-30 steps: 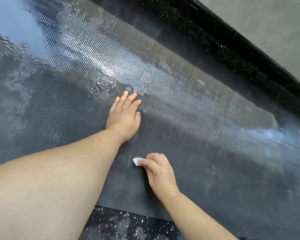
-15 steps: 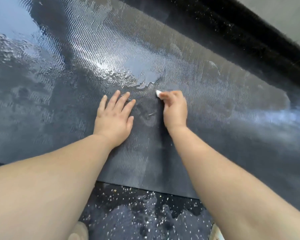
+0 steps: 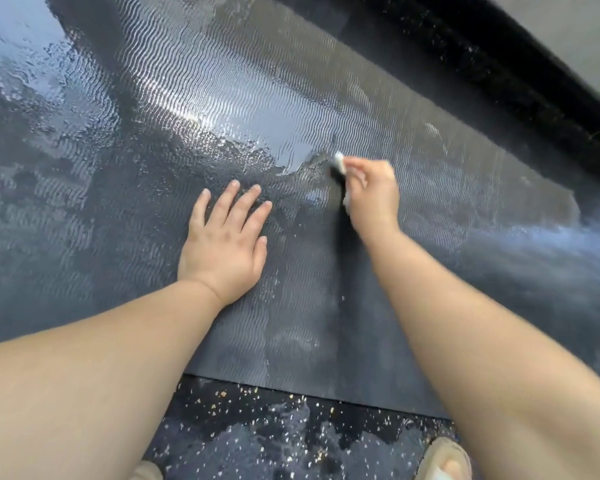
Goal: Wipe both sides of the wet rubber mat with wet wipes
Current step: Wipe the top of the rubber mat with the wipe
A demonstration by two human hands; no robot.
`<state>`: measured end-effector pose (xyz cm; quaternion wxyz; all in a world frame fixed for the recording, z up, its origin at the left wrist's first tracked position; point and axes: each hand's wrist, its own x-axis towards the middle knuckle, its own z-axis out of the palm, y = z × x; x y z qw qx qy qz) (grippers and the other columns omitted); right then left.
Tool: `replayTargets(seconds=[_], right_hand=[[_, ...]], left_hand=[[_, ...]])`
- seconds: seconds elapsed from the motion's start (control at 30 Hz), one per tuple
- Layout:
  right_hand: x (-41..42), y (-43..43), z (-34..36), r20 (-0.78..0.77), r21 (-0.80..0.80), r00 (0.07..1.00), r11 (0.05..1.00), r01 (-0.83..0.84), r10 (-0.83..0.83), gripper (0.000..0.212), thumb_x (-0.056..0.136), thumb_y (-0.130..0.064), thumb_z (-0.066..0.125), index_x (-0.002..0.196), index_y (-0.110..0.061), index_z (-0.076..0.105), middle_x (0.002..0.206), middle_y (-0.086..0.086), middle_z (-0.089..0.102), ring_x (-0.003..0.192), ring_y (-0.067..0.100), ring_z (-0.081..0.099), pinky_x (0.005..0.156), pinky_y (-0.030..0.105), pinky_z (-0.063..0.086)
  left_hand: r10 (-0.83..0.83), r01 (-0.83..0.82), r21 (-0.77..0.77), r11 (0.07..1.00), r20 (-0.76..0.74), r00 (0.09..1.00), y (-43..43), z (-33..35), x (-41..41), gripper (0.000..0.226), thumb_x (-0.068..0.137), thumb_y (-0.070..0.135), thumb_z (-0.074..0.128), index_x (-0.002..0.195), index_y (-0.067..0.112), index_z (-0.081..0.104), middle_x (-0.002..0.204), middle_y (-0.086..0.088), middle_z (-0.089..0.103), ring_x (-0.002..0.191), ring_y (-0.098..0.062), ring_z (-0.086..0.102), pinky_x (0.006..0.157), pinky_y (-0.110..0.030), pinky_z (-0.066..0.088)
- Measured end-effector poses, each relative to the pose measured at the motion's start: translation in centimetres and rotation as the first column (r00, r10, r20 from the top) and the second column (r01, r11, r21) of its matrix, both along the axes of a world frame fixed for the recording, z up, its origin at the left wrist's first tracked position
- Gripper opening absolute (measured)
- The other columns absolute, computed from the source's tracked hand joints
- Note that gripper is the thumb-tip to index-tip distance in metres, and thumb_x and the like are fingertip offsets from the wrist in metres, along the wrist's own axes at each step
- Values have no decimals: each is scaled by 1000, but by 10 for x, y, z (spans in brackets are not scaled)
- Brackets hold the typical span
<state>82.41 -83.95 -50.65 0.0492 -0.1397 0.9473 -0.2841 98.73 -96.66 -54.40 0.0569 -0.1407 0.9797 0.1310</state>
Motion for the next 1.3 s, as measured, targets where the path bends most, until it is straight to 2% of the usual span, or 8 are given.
replayTargets(seconds=[0.13,0.27,0.47,0.63,0.83,1.07,1.23,1.3], right_hand=[[-30,-25,-22,-73,83,982,980,182,-176,27,93,-5,48,112,-10,67,114,12,55,103,25,55,86,14,35],[46,-9,-21,-166,68,962,976,-208,217,23,85,-1,60,97,-13,74,89,14,60,82,33,58,75,33,45],[117,46,-1,40,70,783,780,-622,620,30,78,9,63,94,-13,75,80,10,59,67,29,56,64,32,49],[17,-5,3,-101,41,947,953,-301,304,20,85,-4,58,98,-7,73,86,14,51,79,31,56,75,31,44],[-27,-47,-21,-165,110,976,986,-123,140,23,90,-3,52,101,-7,72,91,7,51,97,33,53,87,33,43],[101,33,-6,-79,180,796,794,-581,600,31,75,12,65,95,-10,74,83,13,63,69,31,58,68,32,46],[124,63,10,182,88,504,497,-863,844,33,76,9,59,92,-15,75,84,9,63,68,28,57,64,32,50],[94,47,10,108,110,654,645,-756,749,30,80,2,56,91,-17,76,82,10,61,71,29,58,66,32,48]], left_hand=[[7,-7,-2,1000,26,1000,0,3,-1,60,90,39,22,146,21,33,155,0,25,145,-23,14,115,-46,0],[19,-19,16,1000,28,999,2,6,-2,61,89,39,22,147,22,32,156,1,23,145,-22,12,116,-46,-1],[18,-18,4,1000,33,999,0,5,1,55,94,38,23,148,25,28,157,3,17,146,-20,8,115,-45,-3],[3,-2,-14,1000,51,999,-1,2,-1,60,92,42,15,150,27,21,159,5,11,146,-20,3,115,-45,-7],[-2,2,-5,1000,26,1000,0,1,-1,58,92,41,25,148,25,28,158,3,17,146,-22,8,115,-46,-5],[-2,2,12,1000,-3,1000,-1,0,0,56,93,39,30,147,24,30,157,3,19,145,-20,9,115,-44,-4],[-16,16,34,999,-8,1000,-5,0,2,55,95,40,32,149,26,25,158,5,14,146,-19,5,114,-42,-7],[-34,34,33,999,4,999,-7,-1,2,57,96,41,32,150,27,21,159,5,10,146,-18,2,113,-42,-9]])
